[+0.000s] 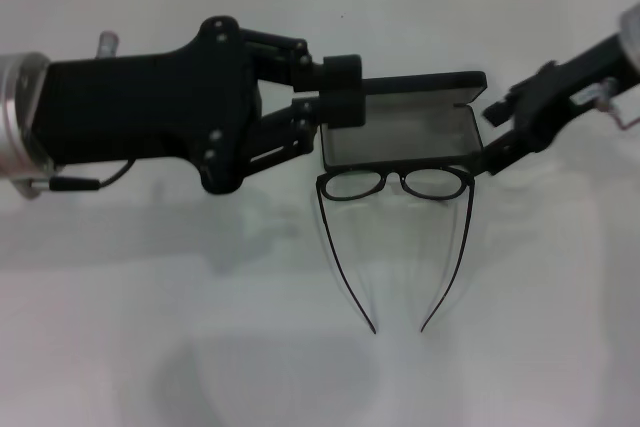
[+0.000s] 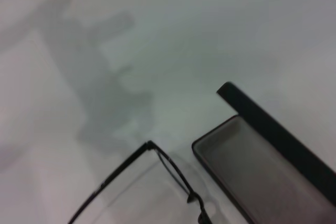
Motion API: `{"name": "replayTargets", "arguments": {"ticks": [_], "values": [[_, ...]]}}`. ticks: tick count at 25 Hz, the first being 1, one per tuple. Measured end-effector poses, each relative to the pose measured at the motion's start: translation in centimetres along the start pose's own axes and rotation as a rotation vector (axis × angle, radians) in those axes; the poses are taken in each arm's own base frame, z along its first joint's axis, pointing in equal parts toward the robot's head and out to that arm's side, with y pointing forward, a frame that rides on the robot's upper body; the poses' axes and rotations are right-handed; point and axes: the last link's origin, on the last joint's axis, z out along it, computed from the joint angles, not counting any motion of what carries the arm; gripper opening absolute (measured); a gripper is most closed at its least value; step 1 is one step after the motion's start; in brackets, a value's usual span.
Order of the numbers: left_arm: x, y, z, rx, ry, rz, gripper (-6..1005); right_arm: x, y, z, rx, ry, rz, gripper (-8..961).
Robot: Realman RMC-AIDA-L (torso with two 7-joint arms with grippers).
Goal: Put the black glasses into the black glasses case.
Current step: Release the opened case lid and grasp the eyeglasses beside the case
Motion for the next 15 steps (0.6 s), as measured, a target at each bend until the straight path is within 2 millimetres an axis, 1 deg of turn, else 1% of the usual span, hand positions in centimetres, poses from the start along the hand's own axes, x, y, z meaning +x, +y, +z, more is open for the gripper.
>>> {"name": "replayTargets", "arguments": {"ticks": [4, 7, 10, 15], "values": [[-1.0, 0.1, -0.4, 0.014, 0.009, -0.019, 178, -2.5, 0.6, 1.9, -0.024, 0.084, -0.082, 742], [-1.8, 0.1, -0.6, 0.025, 0.018, -0.026, 175, -3.8, 1.4, 3.0, -0.033, 0.143, -0.149, 732], [-2.4, 0.3, -0.8, 0.028, 0.014, -0.027, 172, -4.9, 2.1, 4.1, -0.03, 0.2, -0.205, 722], [-3.5, 0.6, -0.9, 0.012, -0.046, -0.041, 167, -5.8, 2.5, 5.3, 0.001, 0.243, -0.275, 659]]}}
